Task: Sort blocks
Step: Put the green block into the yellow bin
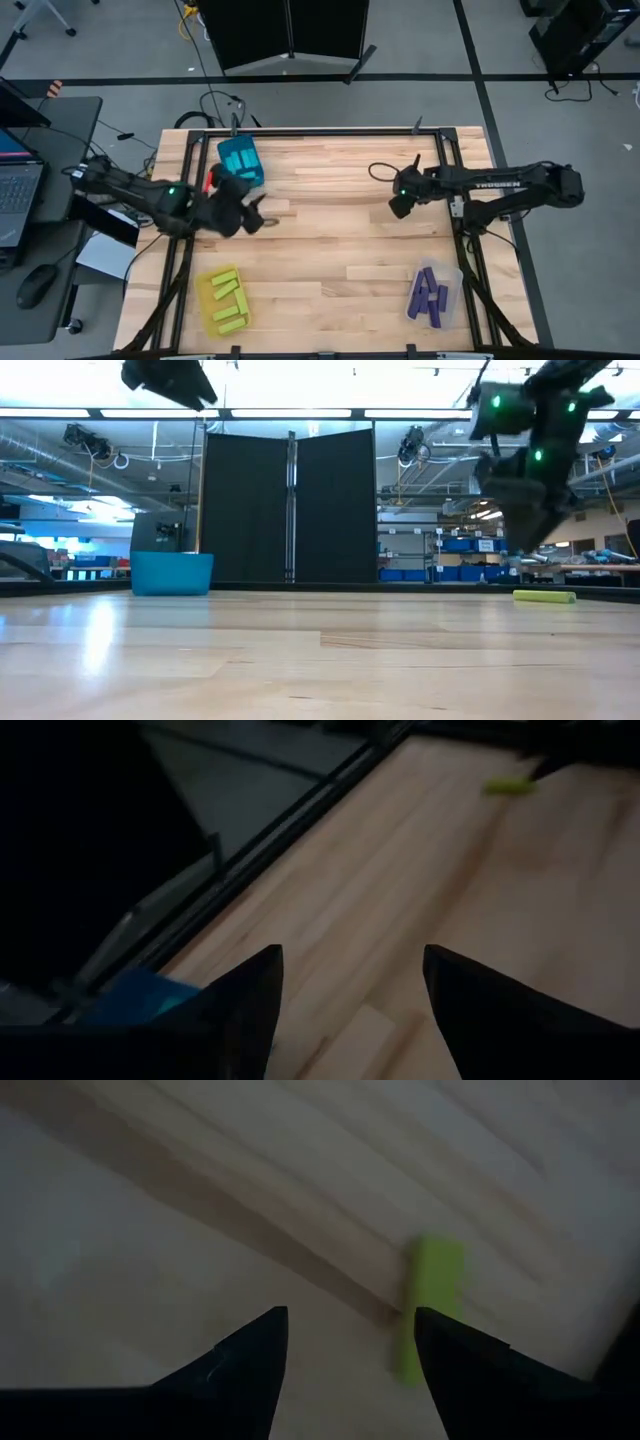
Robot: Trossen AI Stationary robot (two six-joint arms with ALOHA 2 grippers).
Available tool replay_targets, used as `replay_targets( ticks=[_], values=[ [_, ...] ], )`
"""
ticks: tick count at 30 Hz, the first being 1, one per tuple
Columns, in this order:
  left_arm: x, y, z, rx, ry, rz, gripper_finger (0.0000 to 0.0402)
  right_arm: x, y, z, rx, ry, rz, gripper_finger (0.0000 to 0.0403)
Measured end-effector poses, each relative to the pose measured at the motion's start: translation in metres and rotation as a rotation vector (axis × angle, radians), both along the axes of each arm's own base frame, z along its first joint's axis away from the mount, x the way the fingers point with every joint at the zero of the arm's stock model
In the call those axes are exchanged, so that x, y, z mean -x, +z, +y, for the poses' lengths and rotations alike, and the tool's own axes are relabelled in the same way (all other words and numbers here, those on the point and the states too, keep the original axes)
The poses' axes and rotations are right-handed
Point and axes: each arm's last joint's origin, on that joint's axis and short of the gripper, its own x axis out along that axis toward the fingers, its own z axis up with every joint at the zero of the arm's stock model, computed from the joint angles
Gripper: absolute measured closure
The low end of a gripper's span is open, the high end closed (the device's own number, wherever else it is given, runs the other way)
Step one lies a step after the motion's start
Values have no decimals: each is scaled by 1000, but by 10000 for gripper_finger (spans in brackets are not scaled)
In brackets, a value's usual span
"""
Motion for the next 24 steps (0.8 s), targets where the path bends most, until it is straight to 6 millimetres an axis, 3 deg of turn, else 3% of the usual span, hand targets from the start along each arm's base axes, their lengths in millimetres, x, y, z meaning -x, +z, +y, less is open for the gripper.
replay_targets(
  ticks=[8, 16, 24],
  values=[
    [13, -23, -32, -2, -135, -96, 153, 17, -24, -20, -41, -51, 56, 167],
    [19, -34, -40, 41, -200, -218, 153, 26, -36, -36, -65, -79, 30, 139],
    [23, -40, -43, 55, -228, -221, 153, 28, -49, -47, -113, -94, 48, 142]
  ],
)
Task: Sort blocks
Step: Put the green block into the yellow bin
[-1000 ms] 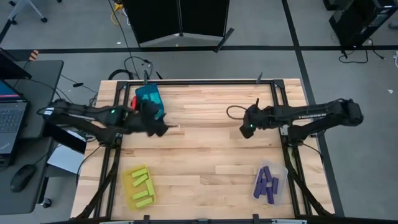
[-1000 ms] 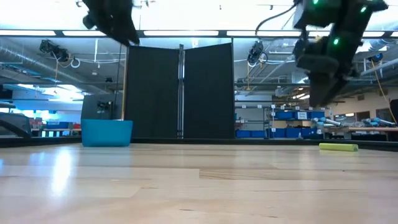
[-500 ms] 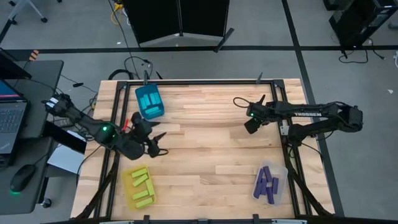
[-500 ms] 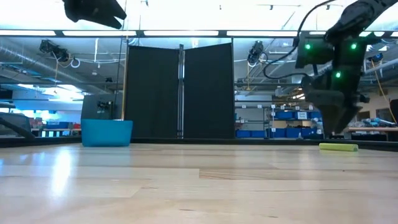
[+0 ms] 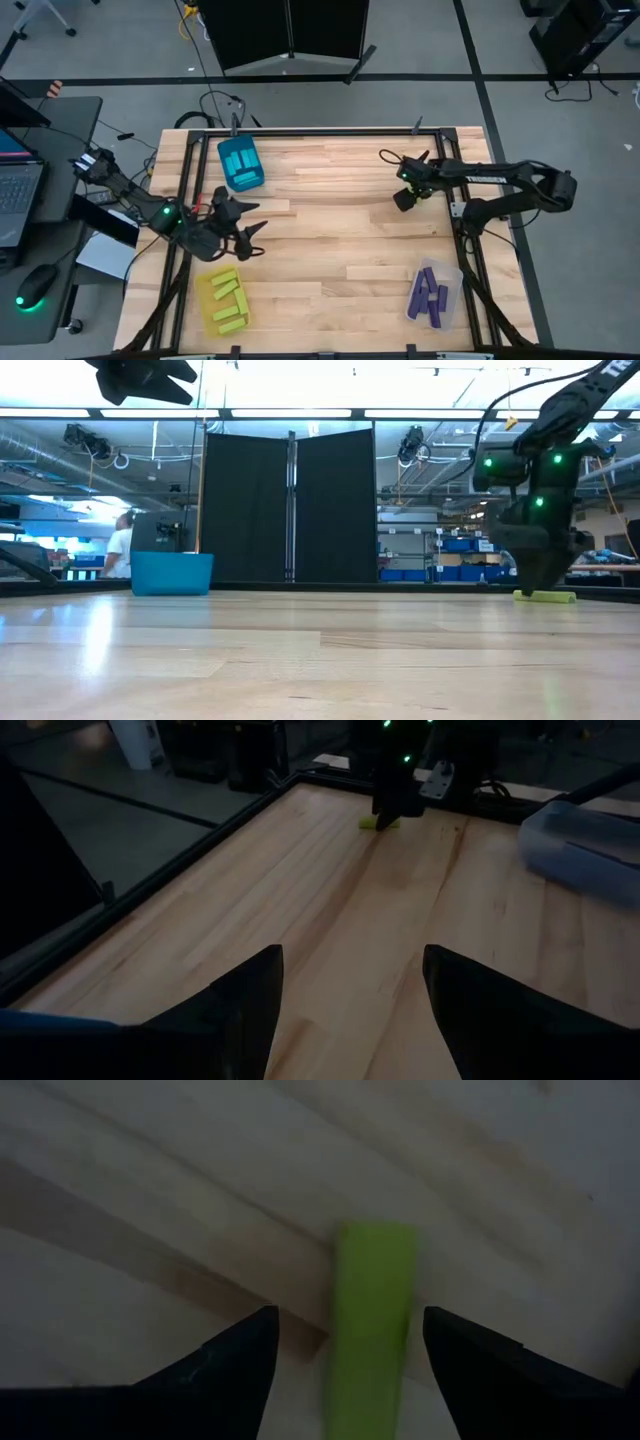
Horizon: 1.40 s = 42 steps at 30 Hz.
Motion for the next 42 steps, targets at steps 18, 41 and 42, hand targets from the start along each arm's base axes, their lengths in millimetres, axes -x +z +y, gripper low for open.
replay_targets(
  ticks=[18, 41, 42],
  values=[
    [1, 0, -3, 7, -16, -5, 153, -2, -15, -11, -92, 25, 33, 278],
    [-1, 18, -3, -63, -48, -100, 153, -33, 43, 0, 156, 266, -558, 286],
    [-1, 21, -3, -77, -57, -114, 153, -39, 48, 2, 179, 295, -621, 286]
  ],
)
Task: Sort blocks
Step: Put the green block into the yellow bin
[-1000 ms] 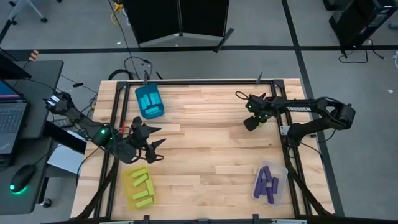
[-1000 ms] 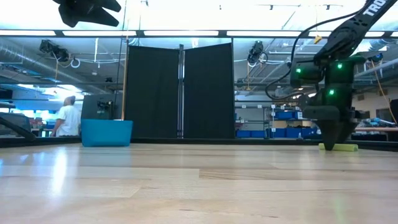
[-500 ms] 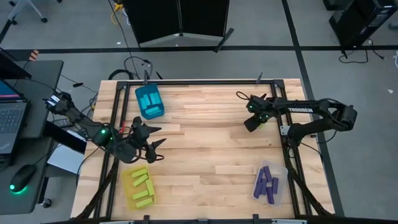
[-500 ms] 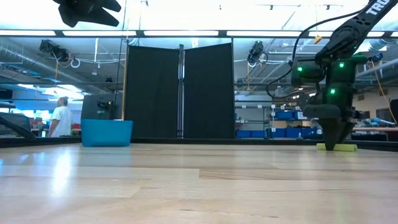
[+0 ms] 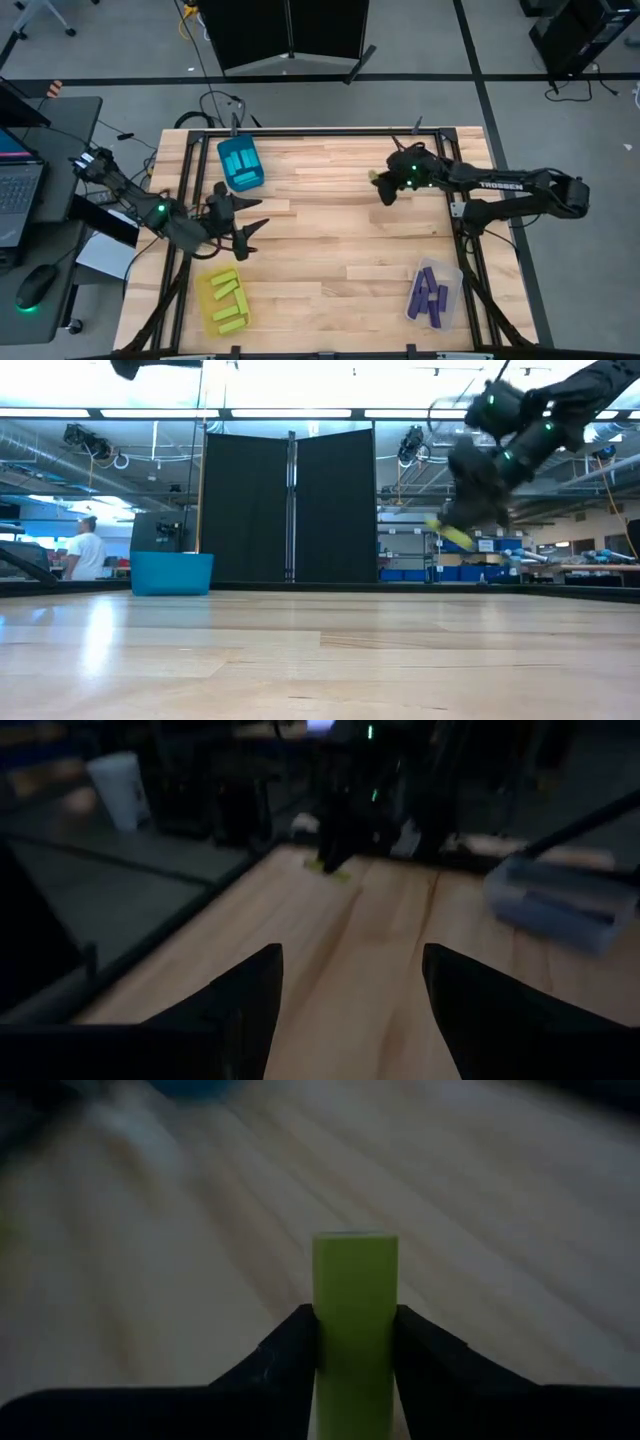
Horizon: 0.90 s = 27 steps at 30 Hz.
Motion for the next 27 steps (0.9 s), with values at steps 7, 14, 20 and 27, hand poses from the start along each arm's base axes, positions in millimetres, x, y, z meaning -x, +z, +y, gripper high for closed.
replay_targets(
  ticks=[7, 14, 20, 27],
  values=[
    [10, 31, 7, -76, -40, -144, 153, -42, 32, 23, 144, 209, -439, 286],
    [31, 54, 22, -122, -13, -245, 153, -84, 17, 60, 191, 316, -629, 286],
    [42, 60, 30, -101, 30, -279, 153, -134, 8, 88, 195, 401, -708, 286],
    [44, 61, 31, -93, 31, -291, 153, -208, 18, 122, 253, 619, -809, 286]
  ],
)
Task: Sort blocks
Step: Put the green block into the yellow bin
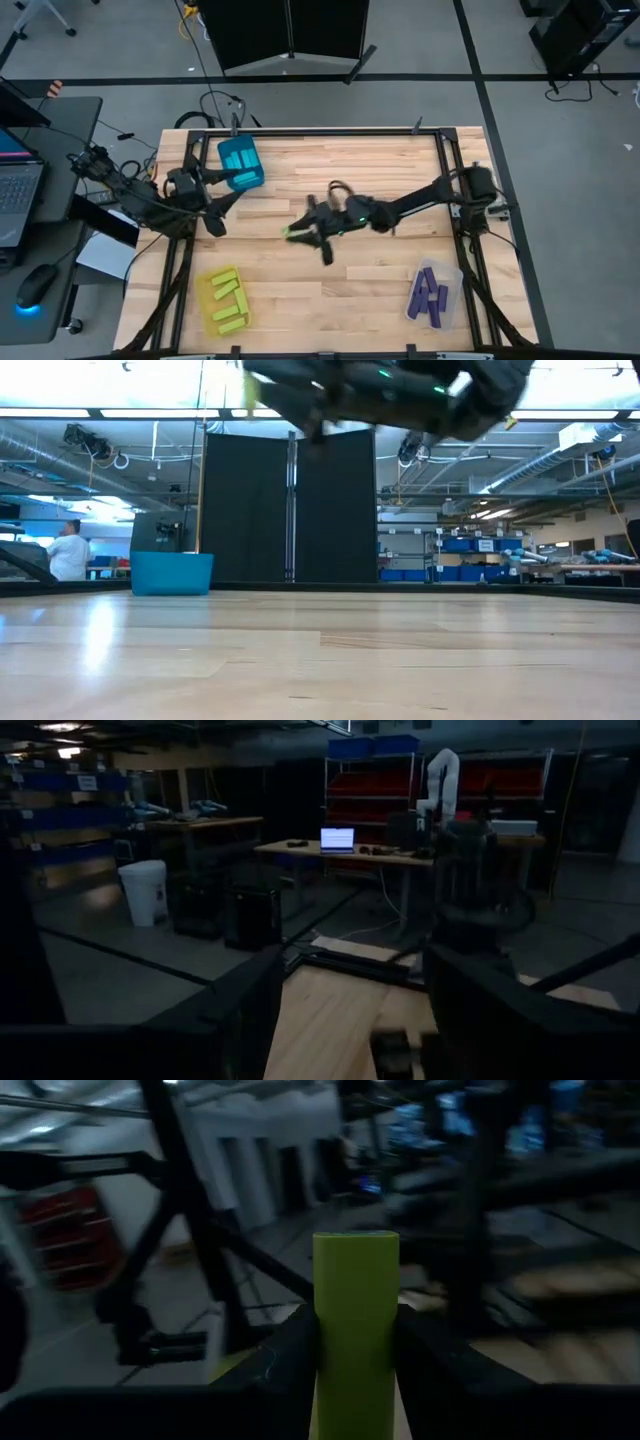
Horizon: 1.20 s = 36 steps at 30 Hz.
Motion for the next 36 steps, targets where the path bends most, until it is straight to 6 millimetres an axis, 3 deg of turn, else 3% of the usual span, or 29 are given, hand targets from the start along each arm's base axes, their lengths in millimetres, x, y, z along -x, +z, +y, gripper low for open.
replay_targets(
  ticks=[8, 14, 20, 28, 36],
  values=[
    [4, 8, 2, 31, -19, -49, 153, -79, 3, 28, 18, 191, -65, 286],
    [8, 13, 4, 40, -46, -95, 153, -126, -2, 42, 23, 299, -78, 286],
    [15, 18, 9, 58, -70, -135, 153, -165, -21, 55, 23, 348, -39, 286],
    [18, 19, 11, 46, -69, -137, 154, -196, -55, 75, 21, 393, 44, 286],
    [18, 18, 11, 40, -69, -133, 154, -204, -84, 80, 10, 387, 138, 286]
  ],
)
